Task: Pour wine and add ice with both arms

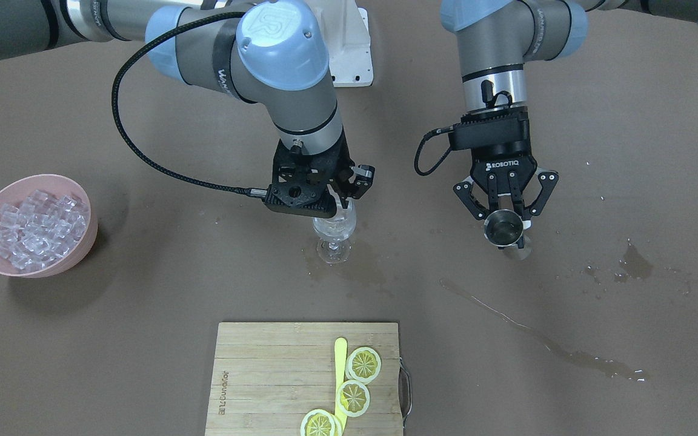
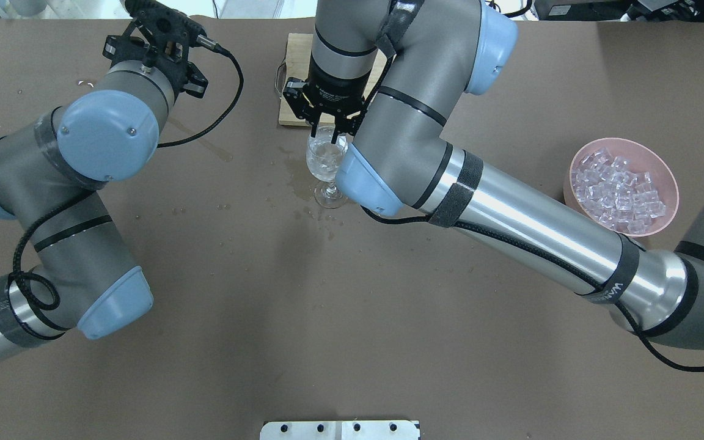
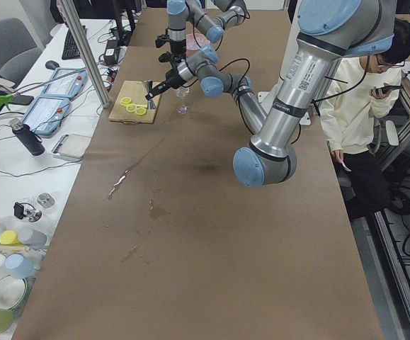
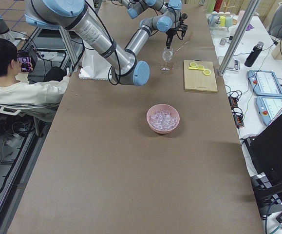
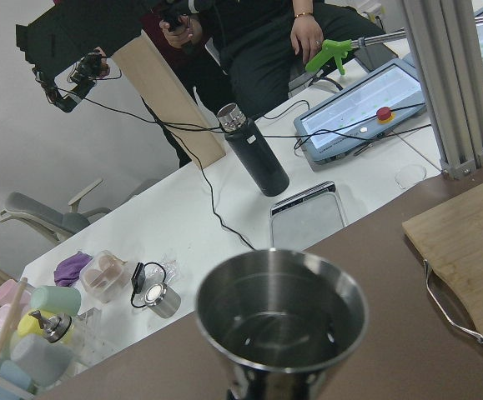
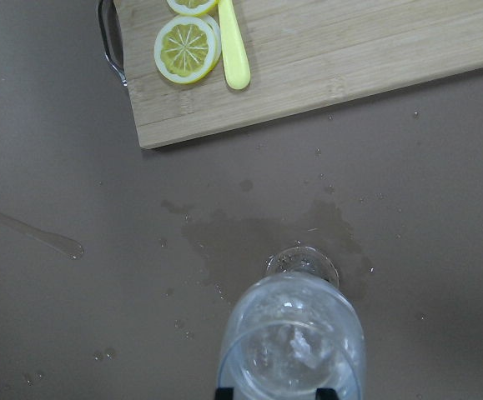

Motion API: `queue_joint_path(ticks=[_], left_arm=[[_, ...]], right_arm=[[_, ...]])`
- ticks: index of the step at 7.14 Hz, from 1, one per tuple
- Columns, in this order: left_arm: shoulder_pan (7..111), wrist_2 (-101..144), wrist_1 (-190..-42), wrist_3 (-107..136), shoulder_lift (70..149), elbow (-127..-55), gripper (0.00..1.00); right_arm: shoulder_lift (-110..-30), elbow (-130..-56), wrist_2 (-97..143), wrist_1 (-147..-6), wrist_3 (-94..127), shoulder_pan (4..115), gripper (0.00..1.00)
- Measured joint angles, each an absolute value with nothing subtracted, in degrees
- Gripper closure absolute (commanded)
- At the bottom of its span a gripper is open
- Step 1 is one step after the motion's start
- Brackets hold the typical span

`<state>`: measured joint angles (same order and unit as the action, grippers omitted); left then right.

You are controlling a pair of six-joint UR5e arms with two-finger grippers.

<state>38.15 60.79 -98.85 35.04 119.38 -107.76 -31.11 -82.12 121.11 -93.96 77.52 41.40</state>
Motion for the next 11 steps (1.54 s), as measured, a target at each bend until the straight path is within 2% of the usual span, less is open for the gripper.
queue_joint_path(ticks=[3,4,5,7,11], left_arm=[[37.0,59.2,-95.3,35.1,121.6,-107.9,1.0],[36.6,58.6,-94.3,35.1,122.3,-107.9,1.0],[36.1,57.9,-93.9,35.1,122.6,-107.8,1.0],[35.3,56.6,-92.0,35.2,123.3,-107.8,1.0],[30.9,52.9,-83.9,41.9,128.4,-107.4,1.0]], right_arm=[[-31.3,-82.9,121.1,-94.1,76.9,42.3,0.38],[-32.0,-83.3,121.4,-94.4,75.1,44.1,0.34],[-33.8,-84.3,121.7,-95.4,71.2,46.4,0.27],[-38.9,-88.3,122.1,-99.2,61.1,51.2,0.17],[-51.3,-97.8,124.7,-105.4,40.7,62.4,0.12]])
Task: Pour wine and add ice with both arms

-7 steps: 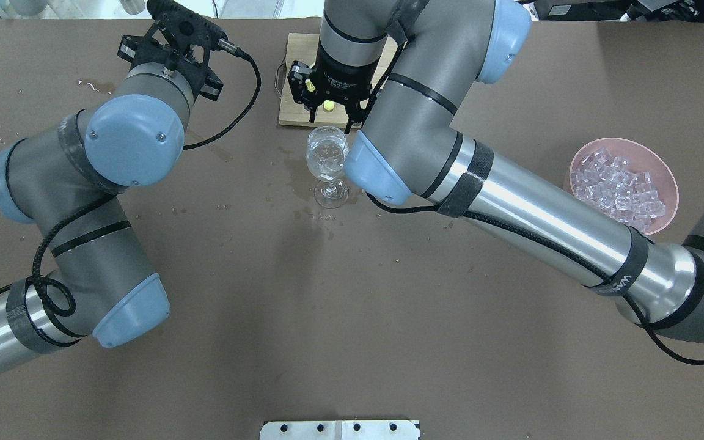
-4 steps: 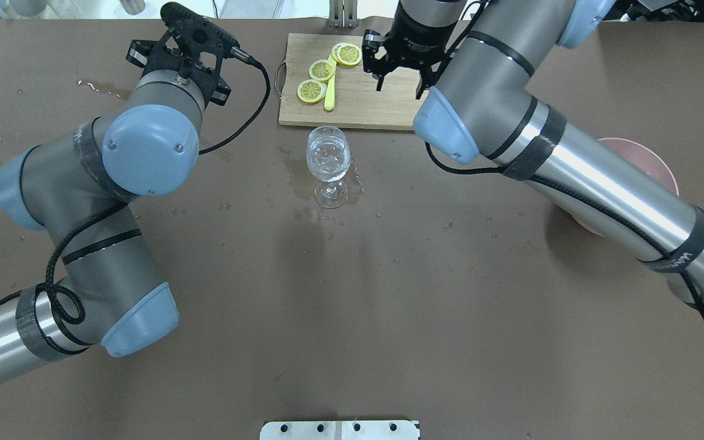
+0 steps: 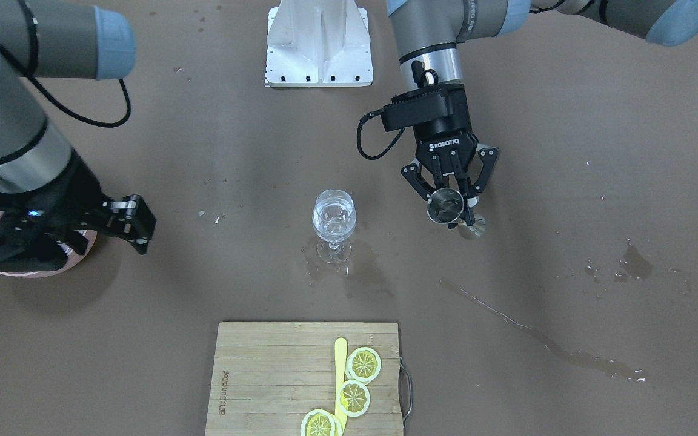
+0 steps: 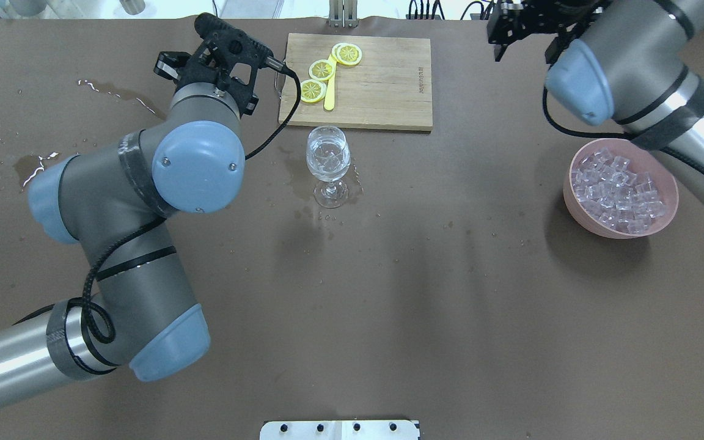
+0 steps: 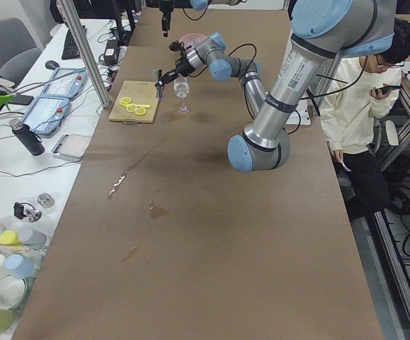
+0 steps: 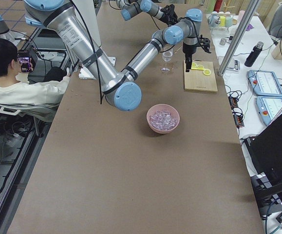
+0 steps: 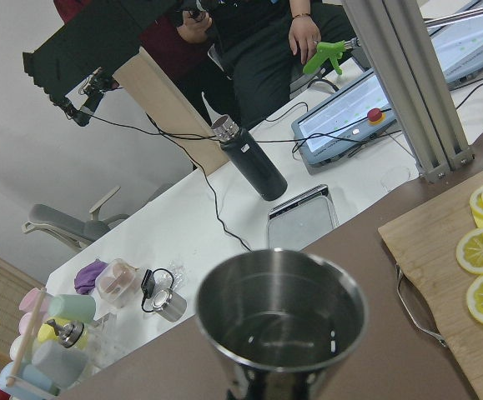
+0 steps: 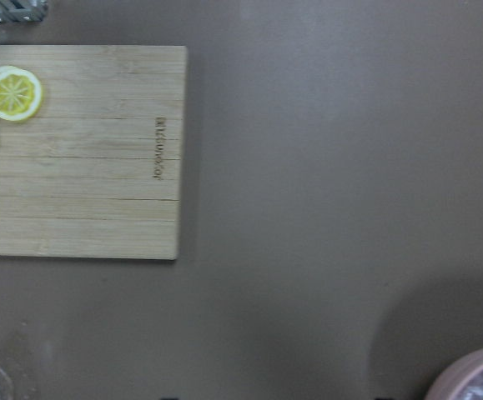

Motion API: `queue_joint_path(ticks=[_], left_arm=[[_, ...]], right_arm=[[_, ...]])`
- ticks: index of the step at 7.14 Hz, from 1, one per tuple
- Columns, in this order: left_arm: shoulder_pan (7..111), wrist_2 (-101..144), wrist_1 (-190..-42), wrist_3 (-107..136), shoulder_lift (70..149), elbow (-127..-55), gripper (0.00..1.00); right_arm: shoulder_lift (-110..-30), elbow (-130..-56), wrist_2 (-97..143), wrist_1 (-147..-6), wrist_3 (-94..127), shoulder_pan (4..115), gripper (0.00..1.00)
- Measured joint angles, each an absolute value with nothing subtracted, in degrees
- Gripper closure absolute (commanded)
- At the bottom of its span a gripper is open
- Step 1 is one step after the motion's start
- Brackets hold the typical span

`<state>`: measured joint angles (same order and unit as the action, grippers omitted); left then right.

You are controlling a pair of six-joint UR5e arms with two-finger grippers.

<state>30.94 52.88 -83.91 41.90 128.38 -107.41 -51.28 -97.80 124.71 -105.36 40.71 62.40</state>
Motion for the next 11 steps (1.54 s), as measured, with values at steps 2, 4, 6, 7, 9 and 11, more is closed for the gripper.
queue_joint_path(ticks=[2,4,6,7,9,11], left_arm=[[26.9,49.7,-80.8,45.9,130.8,-106.6,1.0],[23.9,46.9,-77.2,47.5,132.3,-106.4,1.0],[22.2,45.4,-72.2,48.3,133.6,-106.3,1.0],[21.8,45.1,-69.7,48.5,134.4,-106.2,1.0],[21.5,44.2,-66.1,48.7,136.5,-104.8,1.0],[21.5,43.7,-64.6,48.6,138.0,-102.9,1.0]], right_arm=[[-60.2,-103.6,125.6,-105.6,33.1,66.3,0.09],[-70.1,-109.3,126.6,-105.3,27.0,69.6,0.04],[-78.6,-112.9,127.6,-104.9,19.3,73.8,0.03],[-81.0,-113.5,127.8,-104.9,16.7,75.1,0.03],[-84.8,-113.8,127.8,-104.9,12.0,77.0,0.02],[-87.7,-113.0,127.7,-104.2,7.3,79.2,0.02]])
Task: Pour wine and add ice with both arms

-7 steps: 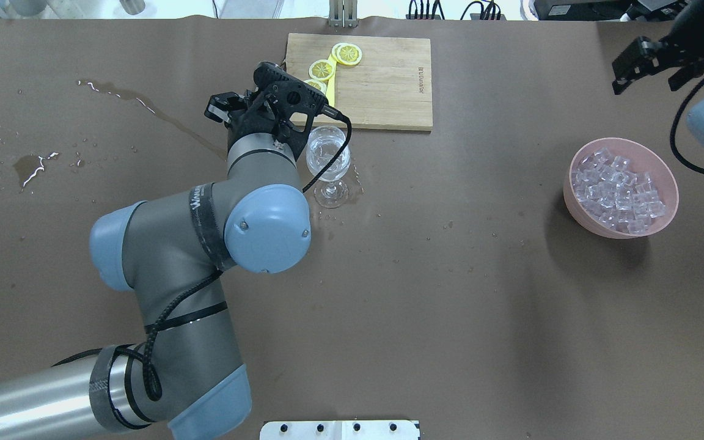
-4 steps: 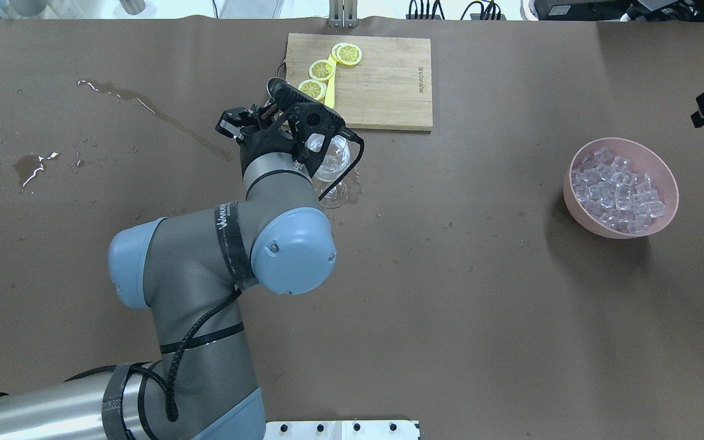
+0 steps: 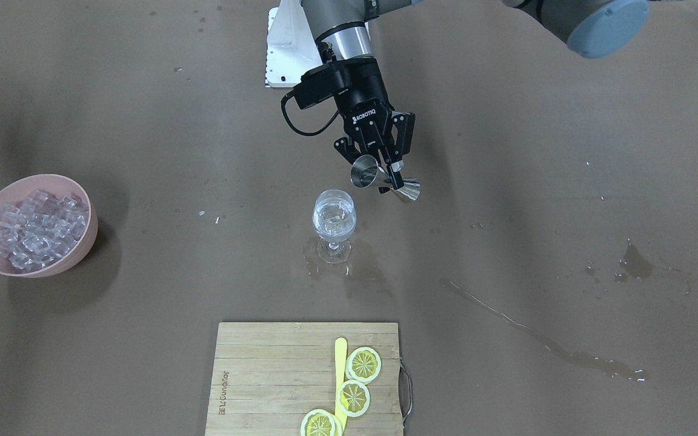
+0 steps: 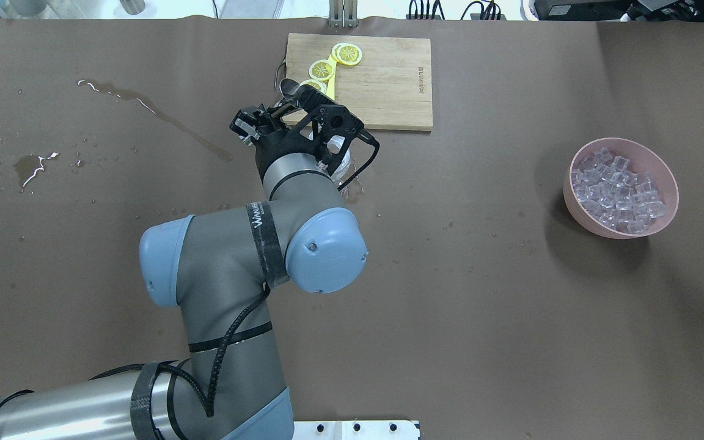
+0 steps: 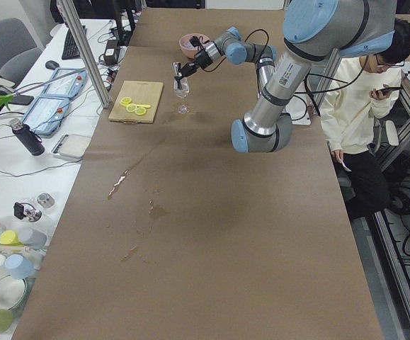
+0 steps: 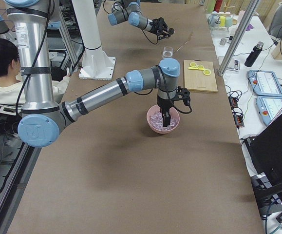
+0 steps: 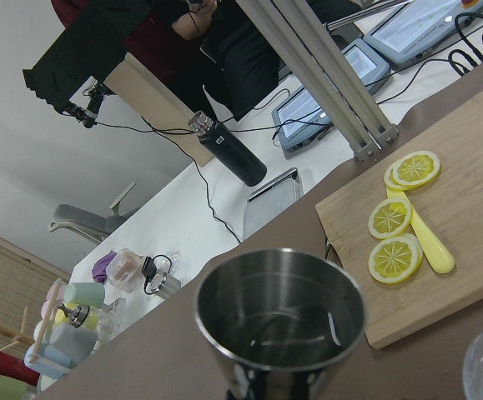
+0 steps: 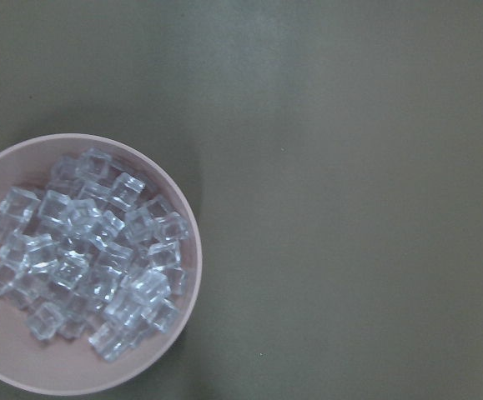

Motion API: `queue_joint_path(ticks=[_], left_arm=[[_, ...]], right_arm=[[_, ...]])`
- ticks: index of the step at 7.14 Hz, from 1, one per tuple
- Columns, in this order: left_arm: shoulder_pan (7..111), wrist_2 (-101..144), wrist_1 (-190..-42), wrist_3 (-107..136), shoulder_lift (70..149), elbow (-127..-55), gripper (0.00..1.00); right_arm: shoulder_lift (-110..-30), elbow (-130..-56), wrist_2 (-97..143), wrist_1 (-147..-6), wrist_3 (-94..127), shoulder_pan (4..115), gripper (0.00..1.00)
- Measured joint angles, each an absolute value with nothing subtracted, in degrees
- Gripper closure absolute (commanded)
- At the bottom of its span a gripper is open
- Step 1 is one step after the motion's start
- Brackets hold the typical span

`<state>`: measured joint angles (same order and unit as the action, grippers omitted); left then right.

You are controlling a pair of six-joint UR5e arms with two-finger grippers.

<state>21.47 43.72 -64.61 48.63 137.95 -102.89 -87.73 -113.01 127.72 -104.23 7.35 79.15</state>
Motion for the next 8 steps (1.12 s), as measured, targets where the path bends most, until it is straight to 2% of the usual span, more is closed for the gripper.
queue_joint_path(ticks=[4,8], left_arm=[[21.1,42.5,-56.8,48.7,141.6,-100.3,1.0],[20.4,41.3,-49.6,48.9,144.5,-97.2,1.0]], right_arm=[[-90.4,-99.9,129.8,-91.0,2.1,84.0,0.01],[-91.8,-98.1,130.7,-88.6,2.1,85.5,0.01]])
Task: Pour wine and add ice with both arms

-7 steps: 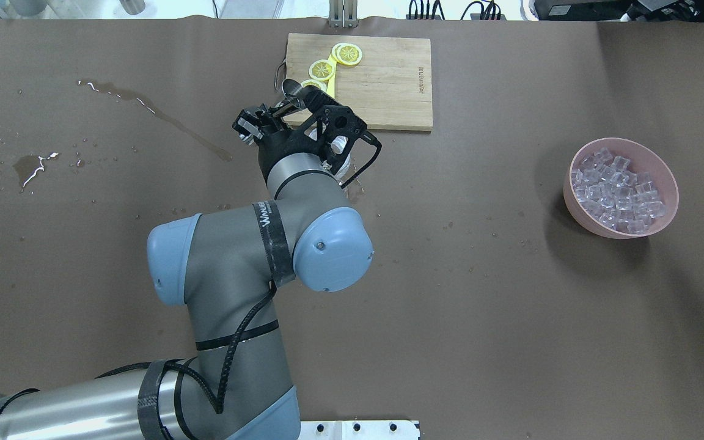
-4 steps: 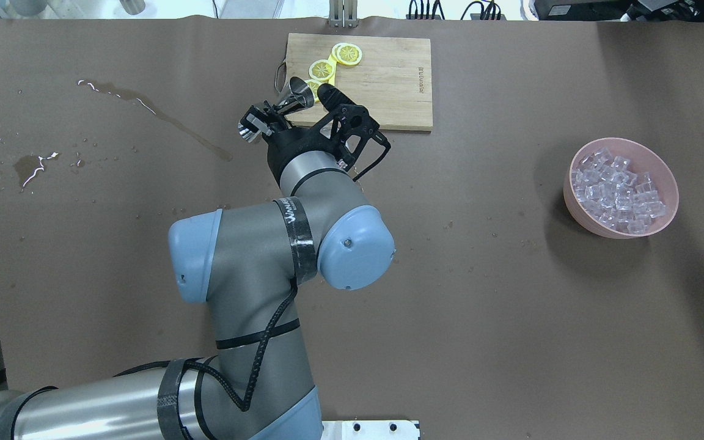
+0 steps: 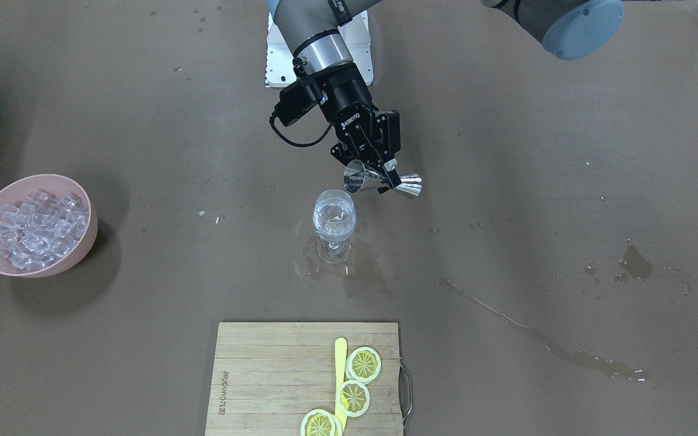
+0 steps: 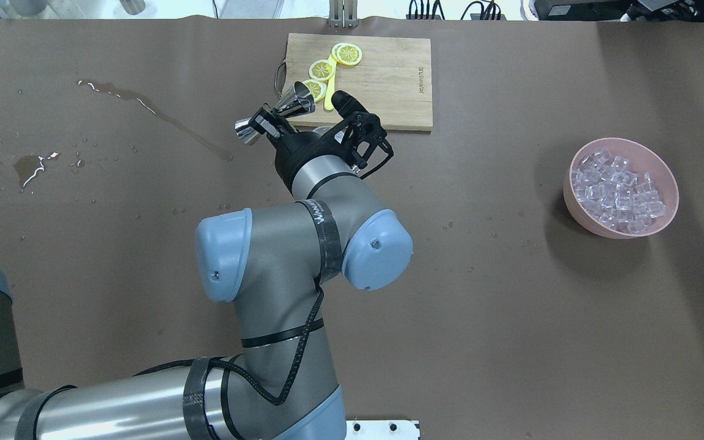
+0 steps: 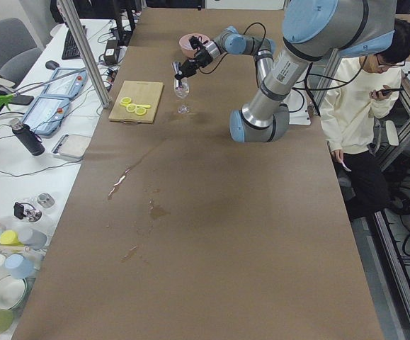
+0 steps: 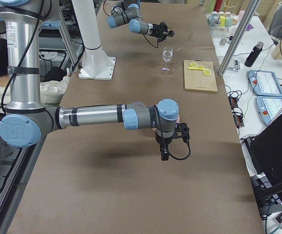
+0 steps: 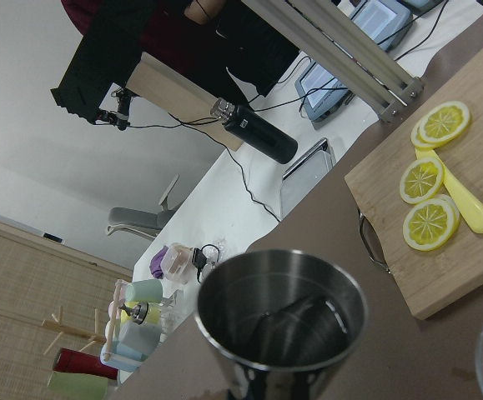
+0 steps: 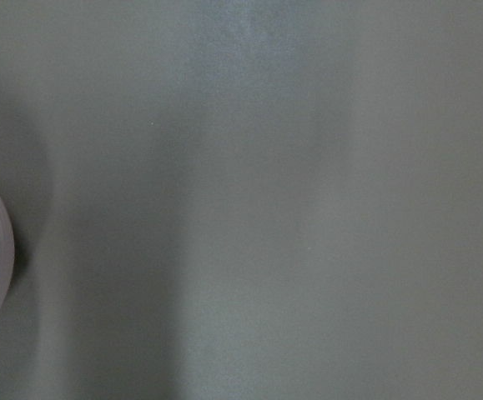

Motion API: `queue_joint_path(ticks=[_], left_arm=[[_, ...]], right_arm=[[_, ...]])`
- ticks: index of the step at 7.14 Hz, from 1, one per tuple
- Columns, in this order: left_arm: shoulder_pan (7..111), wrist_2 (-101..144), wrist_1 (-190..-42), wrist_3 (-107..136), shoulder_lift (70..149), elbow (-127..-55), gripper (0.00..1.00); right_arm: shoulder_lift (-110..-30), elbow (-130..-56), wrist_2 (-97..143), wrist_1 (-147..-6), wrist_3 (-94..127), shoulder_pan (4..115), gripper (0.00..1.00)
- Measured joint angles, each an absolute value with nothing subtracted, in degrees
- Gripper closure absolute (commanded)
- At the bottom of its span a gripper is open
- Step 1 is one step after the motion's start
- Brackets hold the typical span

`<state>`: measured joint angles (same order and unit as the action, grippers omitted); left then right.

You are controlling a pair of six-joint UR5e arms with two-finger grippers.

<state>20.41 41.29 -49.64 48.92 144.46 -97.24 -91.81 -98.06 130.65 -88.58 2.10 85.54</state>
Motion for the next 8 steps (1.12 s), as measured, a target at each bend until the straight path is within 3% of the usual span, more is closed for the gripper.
queue_joint_path(ticks=[8], left_arm=[[19.1,39.9,-40.5,49.1,149.1,-91.0,1.0]], right_arm=[[-93.3,-102.0,132.4,-89.1,2.0,89.2,0.01]])
